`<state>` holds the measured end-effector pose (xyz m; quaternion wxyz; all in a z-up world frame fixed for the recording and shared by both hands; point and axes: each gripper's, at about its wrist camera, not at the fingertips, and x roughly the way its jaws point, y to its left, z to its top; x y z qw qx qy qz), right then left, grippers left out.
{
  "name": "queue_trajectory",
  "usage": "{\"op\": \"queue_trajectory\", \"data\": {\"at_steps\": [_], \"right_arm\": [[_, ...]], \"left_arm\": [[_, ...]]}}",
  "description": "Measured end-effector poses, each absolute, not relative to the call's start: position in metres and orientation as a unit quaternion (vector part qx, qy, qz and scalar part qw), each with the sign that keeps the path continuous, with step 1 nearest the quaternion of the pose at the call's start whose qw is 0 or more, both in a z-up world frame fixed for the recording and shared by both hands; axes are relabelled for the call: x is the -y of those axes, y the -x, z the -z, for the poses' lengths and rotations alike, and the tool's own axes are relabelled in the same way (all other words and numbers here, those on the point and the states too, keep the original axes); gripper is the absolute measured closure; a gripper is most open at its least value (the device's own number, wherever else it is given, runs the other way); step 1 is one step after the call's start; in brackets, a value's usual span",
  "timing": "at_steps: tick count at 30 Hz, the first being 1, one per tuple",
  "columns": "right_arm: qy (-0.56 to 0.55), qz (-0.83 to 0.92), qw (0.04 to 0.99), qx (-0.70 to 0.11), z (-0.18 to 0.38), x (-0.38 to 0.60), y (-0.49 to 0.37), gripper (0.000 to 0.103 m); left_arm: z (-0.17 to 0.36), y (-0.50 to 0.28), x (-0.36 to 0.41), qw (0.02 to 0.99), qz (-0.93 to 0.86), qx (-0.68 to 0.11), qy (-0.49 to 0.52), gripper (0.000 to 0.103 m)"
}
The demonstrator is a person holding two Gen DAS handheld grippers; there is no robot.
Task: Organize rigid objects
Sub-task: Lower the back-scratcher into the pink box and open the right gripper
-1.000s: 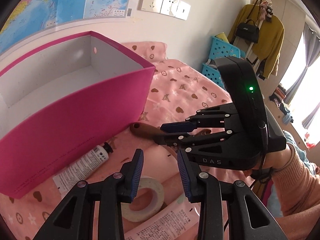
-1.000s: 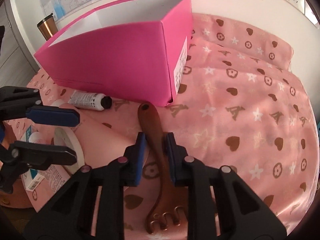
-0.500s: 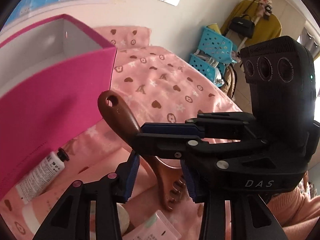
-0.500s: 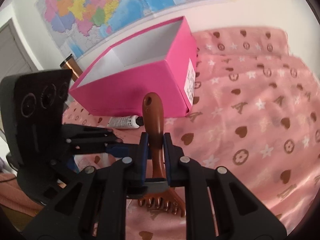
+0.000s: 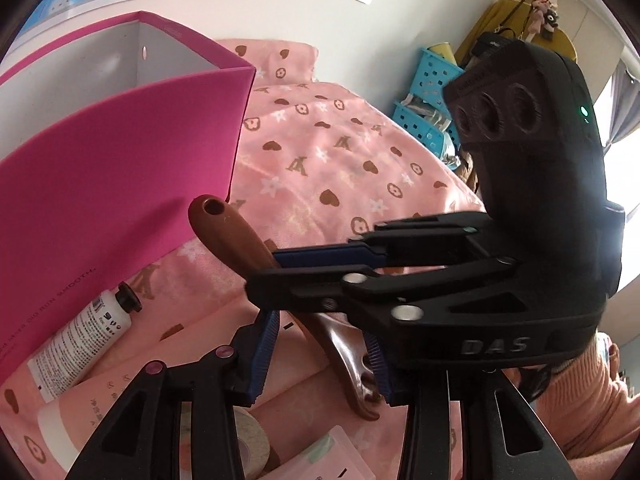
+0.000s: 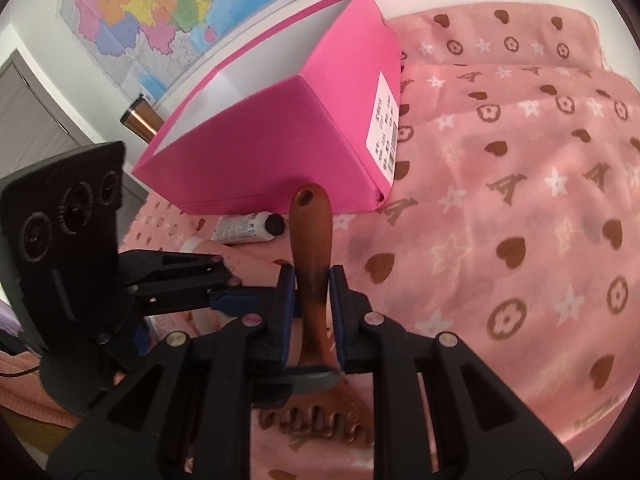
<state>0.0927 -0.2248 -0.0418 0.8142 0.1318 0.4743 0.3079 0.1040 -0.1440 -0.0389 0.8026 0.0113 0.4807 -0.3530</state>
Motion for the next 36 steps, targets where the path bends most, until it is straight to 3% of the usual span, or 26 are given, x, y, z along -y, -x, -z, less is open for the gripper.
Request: {"op": "queue_trajectory", "data": {"at_steps": [7, 21, 36], "right_arm": [[-0.094, -0.284, 0.84, -0.453, 0.03, 0.217, -0.083, 0.083], [-0.062, -0.297, 0.893, -0.333, -0.078, 0.195, -0.085, 0.084], [-0.072, -0.285, 0.895, -0.337, -0.096, 0.167, -0.17, 0.084]], "left_arm": [[0.026, -0.095, 0.137, 0.812, 0.363, -0.457, -0.012, 0.064], [-0.074, -0.105, 0.108, 0.871, 0.346, -0.347, -0.039, 0.065], [-0.091, -0.172, 0.078, 0.877, 0.317, -0.361, -0.014, 0.065]]}}
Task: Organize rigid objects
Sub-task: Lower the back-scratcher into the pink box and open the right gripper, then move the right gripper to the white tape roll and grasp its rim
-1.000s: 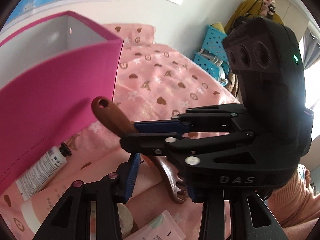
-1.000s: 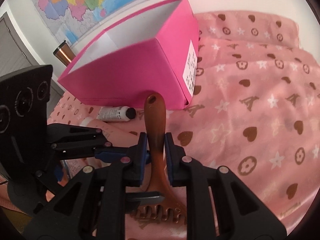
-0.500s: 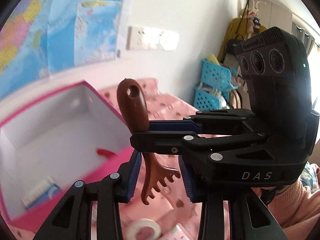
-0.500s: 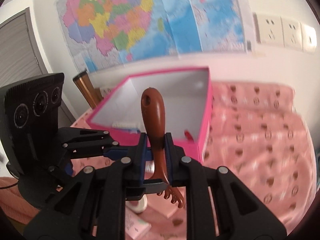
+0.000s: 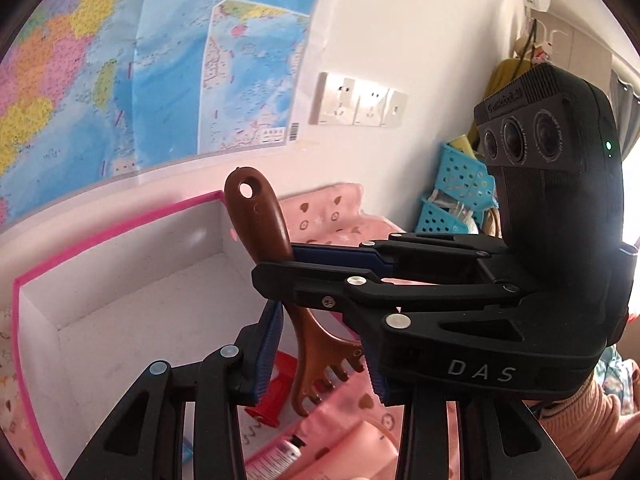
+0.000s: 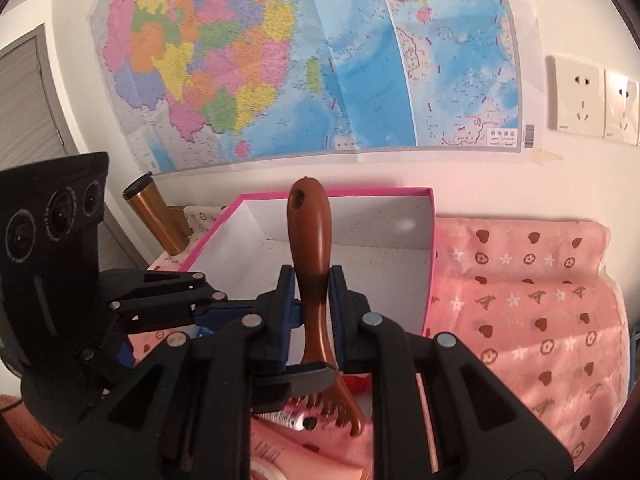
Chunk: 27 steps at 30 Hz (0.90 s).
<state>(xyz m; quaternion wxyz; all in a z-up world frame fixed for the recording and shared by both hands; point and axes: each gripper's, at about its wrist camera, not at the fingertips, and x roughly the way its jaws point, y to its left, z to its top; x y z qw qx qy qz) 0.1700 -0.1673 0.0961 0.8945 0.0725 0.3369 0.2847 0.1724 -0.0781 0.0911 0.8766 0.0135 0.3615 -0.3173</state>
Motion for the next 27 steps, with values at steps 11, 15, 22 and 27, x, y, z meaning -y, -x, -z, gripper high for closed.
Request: {"op": "queue_trajectory", "data": {"at_steps": [11, 15, 22, 27], "right_arm": [[-0.093, -0.283, 0.872, -0.388, -0.059, 0.163, -0.204, 0.085], [-0.089, -0.282, 0.871, -0.391, -0.055, 0.163, -0.204, 0.087], [-0.087, -0.253, 0.881, -0.39, -0.052, 0.173, -0.207, 0.087], [-0.082, -0.249, 0.889, -0.375, -0.058, 0.181, -0.192, 0.086]], "left_arm": [[-0.058, -0.199, 0.08, 0.855, 0.323, -0.406, 0.003, 0.065], [-0.053, -0.204, 0.079, 0.853, 0.323, -0.411, 0.007, 0.065], [-0.046, -0.208, 0.074, 0.856, 0.303, -0.418, 0.009, 0.065], [-0.046, -0.195, 0.063, 0.869, 0.281, -0.407, 0.003, 0.063]]}}
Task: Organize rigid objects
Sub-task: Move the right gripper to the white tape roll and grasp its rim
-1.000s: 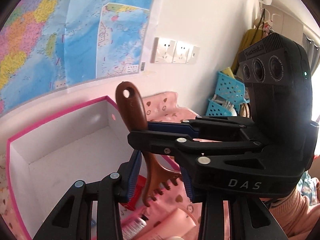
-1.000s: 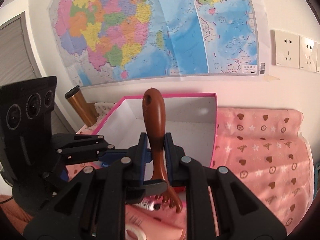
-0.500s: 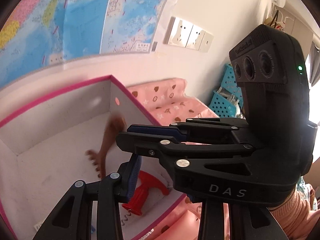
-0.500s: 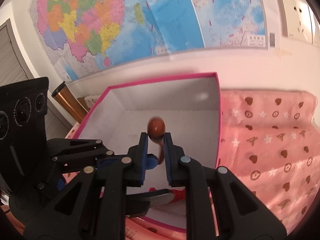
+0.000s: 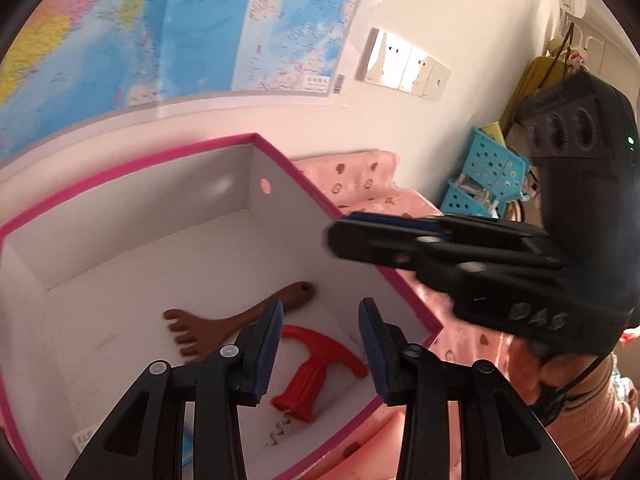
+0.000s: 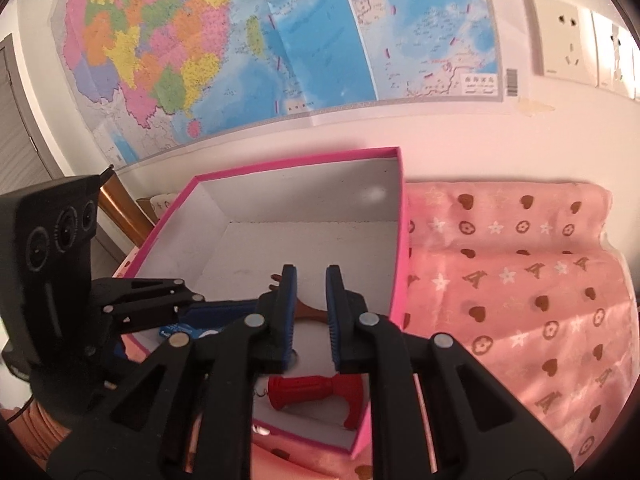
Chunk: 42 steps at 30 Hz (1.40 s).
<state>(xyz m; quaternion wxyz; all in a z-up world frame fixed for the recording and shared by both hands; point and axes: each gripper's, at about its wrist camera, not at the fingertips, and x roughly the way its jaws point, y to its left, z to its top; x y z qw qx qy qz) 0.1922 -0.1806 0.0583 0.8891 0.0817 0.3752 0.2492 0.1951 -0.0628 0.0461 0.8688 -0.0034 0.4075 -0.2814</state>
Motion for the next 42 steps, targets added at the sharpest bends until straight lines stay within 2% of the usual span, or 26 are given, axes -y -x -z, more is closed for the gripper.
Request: {"op": "queue_trajectory", "data": {"at_steps": [2, 4, 10, 15, 26, 35, 42], "right_arm": [[-0.086, -0.254, 0.891, -0.366, -0.062, 0.185, -0.183, 0.079], [-0.089, -0.264, 0.894, -0.352, -0.066, 0.19, -0.169, 0.067], [-0.09, -0.301, 0.894, -0.32, -0.074, 0.197, -0.118, 0.052], [-0.093, -0.317, 0.881, -0.339, -0.053, 0.195, -0.085, 0.052], [-0.03, -0.298, 0.854, -0.427, 0.024, 0.16, -0.041, 0.052], [-0.003, -0.281, 0.86, -0.425, 0.032, 0.148, -0.033, 0.053], [0.029, -0.267, 0.868, -0.417, 0.034, 0.14, -0.031, 0.062]], "left_arm": [[-0.051, -0.184, 0.056, 0.876, 0.277, -0.395, 0.004, 0.062], [-0.056, -0.173, 0.047, 0.884, 0.271, -0.38, 0.004, 0.057], [-0.067, -0.125, 0.016, 0.909, 0.239, -0.341, -0.001, 0.05], [-0.063, -0.093, -0.001, 0.915, 0.23, -0.331, 0.017, 0.047], [-0.012, -0.055, -0.001, 0.893, 0.228, -0.387, 0.037, 0.047], [0.01, -0.039, 0.016, 0.885, 0.225, -0.408, 0.02, 0.047], [0.017, -0.035, 0.02, 0.876, 0.238, -0.419, 0.03, 0.047]]}}
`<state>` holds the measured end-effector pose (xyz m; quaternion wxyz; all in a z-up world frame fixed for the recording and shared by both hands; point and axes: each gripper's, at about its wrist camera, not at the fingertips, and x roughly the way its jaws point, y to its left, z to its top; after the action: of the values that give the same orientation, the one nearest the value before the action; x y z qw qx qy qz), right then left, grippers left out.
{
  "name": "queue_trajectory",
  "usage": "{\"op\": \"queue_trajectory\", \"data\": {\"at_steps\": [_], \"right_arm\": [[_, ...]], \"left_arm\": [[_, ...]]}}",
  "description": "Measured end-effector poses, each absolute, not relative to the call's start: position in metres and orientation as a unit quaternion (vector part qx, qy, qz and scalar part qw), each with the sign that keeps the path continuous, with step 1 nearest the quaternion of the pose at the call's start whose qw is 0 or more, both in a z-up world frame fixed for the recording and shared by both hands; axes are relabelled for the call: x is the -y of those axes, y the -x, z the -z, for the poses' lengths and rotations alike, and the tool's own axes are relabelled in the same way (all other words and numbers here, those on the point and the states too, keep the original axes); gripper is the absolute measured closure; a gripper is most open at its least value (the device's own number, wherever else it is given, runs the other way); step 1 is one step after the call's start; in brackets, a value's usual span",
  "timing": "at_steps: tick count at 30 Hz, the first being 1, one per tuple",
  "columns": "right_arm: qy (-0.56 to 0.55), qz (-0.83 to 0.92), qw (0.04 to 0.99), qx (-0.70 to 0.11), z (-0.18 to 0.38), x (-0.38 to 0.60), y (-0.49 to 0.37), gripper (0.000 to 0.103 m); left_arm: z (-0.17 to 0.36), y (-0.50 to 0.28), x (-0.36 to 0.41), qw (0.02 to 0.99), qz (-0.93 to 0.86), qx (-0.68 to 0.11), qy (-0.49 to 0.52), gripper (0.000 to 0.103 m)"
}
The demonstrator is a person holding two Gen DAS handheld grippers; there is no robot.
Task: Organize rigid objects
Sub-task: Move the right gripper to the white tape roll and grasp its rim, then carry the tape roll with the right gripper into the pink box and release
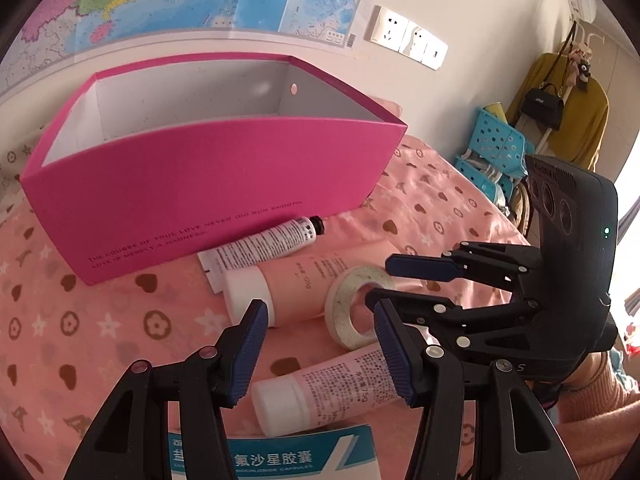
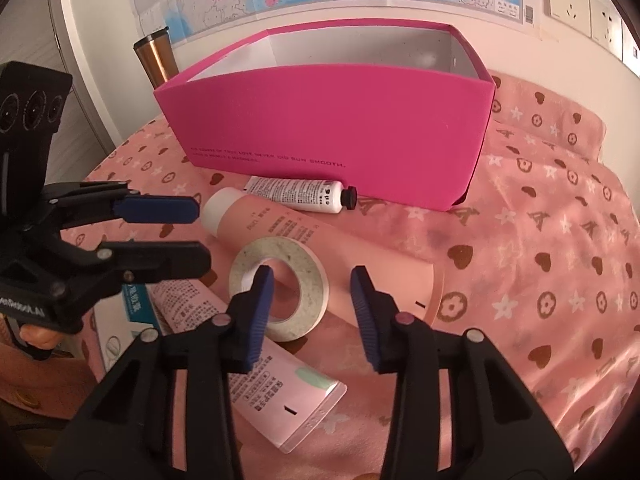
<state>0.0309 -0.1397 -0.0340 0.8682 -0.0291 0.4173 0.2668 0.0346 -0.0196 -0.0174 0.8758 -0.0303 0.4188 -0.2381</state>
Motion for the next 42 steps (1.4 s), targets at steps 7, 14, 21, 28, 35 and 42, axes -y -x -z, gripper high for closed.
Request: {"op": "queue_trajectory", "data": {"at_steps": [7, 14, 21, 28, 35, 42], "right_arm": [[0.042, -0.258, 0.872, -0.415, 0.036, 0.138, -0.033, 0.073], [0.039, -0.269, 0.869, -0.413, 0.034, 0.138, -0.031, 0.084], [0.008, -0.276, 0.869, -0.411, 0.027, 0.148, -0.033, 0.086], [-0.006, -0.28, 0.871, -0.403, 0.019, 0.152, -0.034, 0.086], [-0.006, -0.276, 0.878, -0.39, 0.005, 0.157, -0.037, 0.086], [0.002, -0.274, 0.894, -0.355, -0.028, 0.16, -0.049, 0.086]], "left_arm": [[0.024, -0.035, 0.025, 0.868, 0.246, -0.429, 0.031, 0.047], [0.027, -0.036, 0.034, 0.861, 0.259, -0.437, 0.021, 0.049], [0.029, -0.039, 0.038, 0.854, 0.269, -0.444, 0.029, 0.058], [0.025, -0.04, 0.044, 0.855, 0.279, -0.435, 0.03, 0.066], [0.008, -0.041, 0.048, 0.861, 0.288, -0.417, 0.031, 0.066], [-0.025, -0.054, 0.049, 0.879, 0.285, -0.38, 0.024, 0.066]]}}
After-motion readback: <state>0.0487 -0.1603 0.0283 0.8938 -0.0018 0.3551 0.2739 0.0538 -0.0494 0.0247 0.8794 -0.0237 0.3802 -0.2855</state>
